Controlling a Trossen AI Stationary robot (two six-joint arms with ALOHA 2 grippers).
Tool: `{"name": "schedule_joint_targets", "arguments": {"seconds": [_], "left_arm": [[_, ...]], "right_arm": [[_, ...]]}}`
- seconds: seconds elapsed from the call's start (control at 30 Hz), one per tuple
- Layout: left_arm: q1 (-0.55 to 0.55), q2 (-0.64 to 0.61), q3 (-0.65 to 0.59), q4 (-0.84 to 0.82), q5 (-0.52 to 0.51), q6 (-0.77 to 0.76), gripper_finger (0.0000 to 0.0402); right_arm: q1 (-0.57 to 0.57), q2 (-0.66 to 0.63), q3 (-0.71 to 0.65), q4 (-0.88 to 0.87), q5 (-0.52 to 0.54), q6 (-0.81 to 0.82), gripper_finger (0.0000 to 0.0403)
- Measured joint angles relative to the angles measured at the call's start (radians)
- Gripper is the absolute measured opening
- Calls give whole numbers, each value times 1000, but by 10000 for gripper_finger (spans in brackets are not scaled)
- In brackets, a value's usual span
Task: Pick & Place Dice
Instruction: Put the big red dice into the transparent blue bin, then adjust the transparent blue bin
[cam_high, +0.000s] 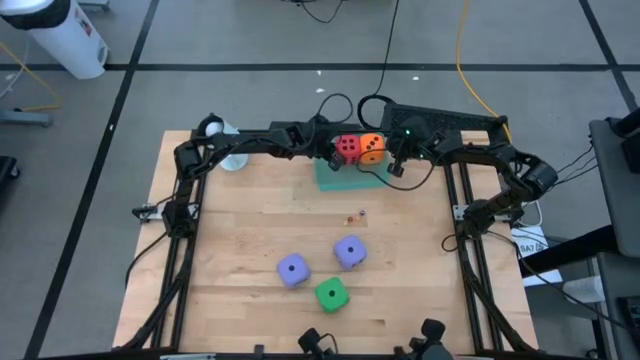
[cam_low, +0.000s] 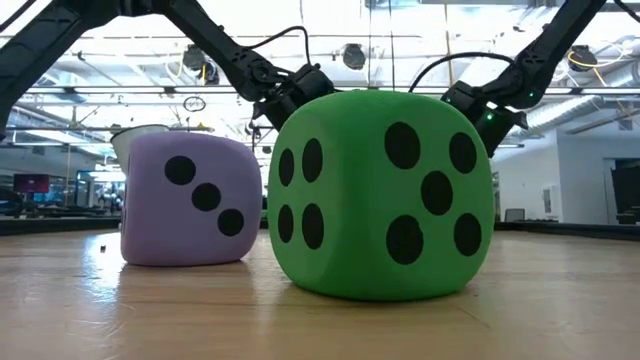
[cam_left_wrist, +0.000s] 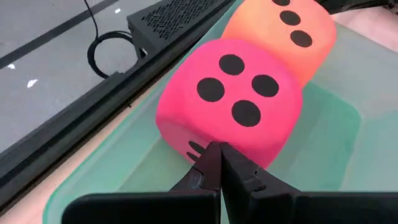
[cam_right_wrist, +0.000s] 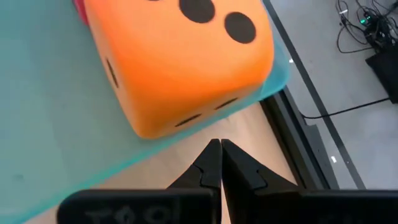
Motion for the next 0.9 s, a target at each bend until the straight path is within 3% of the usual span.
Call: {"name": "schedule_joint_targets", "arguments": {"seconds": [0.2, 0.33, 0.43, 0.6, 0.73, 0.9], "left_arm": [[-6, -42, -2, -102, -16, 37, 1], [-32, -144, -3, -175, -88, 119, 1], [-56, -257, -51, -177, -93, 174, 1], [-87, -507, -244, -61, -14, 227, 1], [-136, -705, -461, 19, 52, 206, 1], [-246, -882, -645, 85, -9, 128, 1]], "right_arm": [[7, -16, 0, -17, 53, 63, 0], [15, -73, 0, -51, 136, 83, 0], [29, -139, 0, -82, 133, 82, 0], [67, -240, 0, -119, 120, 80, 0], [100, -283, 0, -163, -56, 80, 0], [175, -281, 0, -225, -126, 88, 0]]}}
